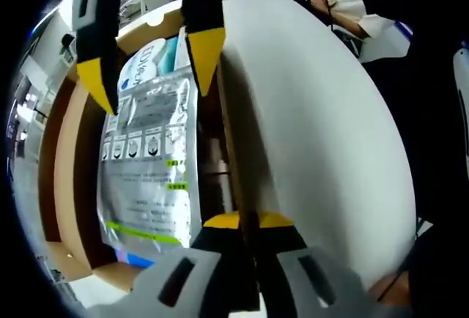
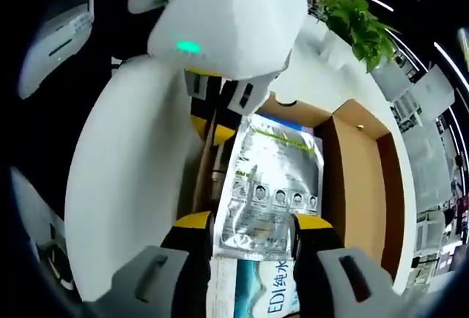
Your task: Operate the shoe box by opening the lid, removing the specified soft item, and placing it in the target area until the item is outside and the box remains undamaged.
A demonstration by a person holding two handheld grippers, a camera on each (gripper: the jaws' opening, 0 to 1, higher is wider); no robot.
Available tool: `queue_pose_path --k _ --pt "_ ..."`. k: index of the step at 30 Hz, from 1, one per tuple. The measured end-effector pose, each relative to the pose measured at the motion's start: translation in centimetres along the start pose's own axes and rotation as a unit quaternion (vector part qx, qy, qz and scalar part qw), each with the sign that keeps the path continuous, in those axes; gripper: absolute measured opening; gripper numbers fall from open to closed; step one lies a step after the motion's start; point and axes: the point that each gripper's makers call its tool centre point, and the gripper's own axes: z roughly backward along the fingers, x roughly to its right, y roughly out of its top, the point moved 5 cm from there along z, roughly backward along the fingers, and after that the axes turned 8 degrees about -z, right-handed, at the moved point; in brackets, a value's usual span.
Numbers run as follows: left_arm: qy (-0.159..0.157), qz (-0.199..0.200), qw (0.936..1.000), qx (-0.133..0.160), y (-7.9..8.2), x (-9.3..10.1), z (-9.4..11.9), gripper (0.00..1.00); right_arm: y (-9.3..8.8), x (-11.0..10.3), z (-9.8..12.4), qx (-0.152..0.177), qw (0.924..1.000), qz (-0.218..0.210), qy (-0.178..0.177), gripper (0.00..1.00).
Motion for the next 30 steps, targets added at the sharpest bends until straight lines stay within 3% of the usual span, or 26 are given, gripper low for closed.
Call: queue_pose_path --k 17,24,30 --pt "-0.001 -0.006 1.0 0.001 0.1 0.1 0.0 0.04 0.4 -0.2 -1.5 -0.02 0.9997 -0.005 -0.013 0.44" --pt "0.0 -0.006 1.0 0.002 0.1 0.0 0.0 0.04 0.3 -0.1 -0.6 -0.009 0.9977 -0.003 -0.067 0.47" --pt "0.001 -0.008 1.0 0.001 0.0 0.0 0.0 0.04 -0.1 0.0 -0.1 -0.008 0.9906 -0.004 -0.137 0.47"
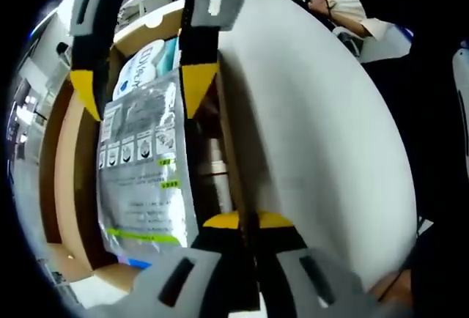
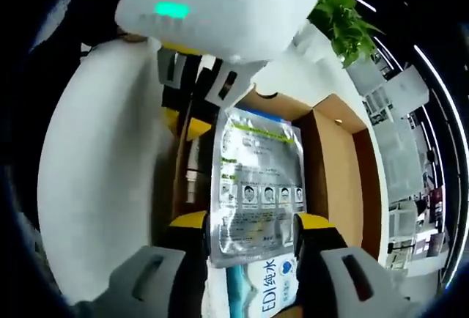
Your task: Operate the shoe box by opening the lid, removing the specified soft item, and placing it in the target area until the item is outside and the box remains undamaged.
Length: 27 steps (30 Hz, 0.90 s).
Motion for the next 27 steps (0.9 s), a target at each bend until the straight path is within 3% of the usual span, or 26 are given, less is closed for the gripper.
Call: queue_pose_path --k 6,12,18,27 --pt "-0.001 0.001 1.0 0.001 -0.1 -0.1 0.0 0.04 0.4 0.2 1.3 0.027 0.9958 0.008 -0.087 0.49" --pt "-0.002 0.001 1.0 0.003 -0.2 -0.2 0.0 0.04 0.5 -0.5 2.5 0.05 0.9805 0.045 -0.185 0.46" --pt "-0.001 0.002 1.0 0.003 -0.3 -0.3 0.0 0.04 0.2 -0.9 2.1 0.039 0.9765 0.059 -0.203 0.45" --pt "-0.002 0.003 1.0 0.003 -0.4 -0.4 0.2 0.04 1.0 0.7 2.3 0.046 0.965 0.077 -0.247 0.45"
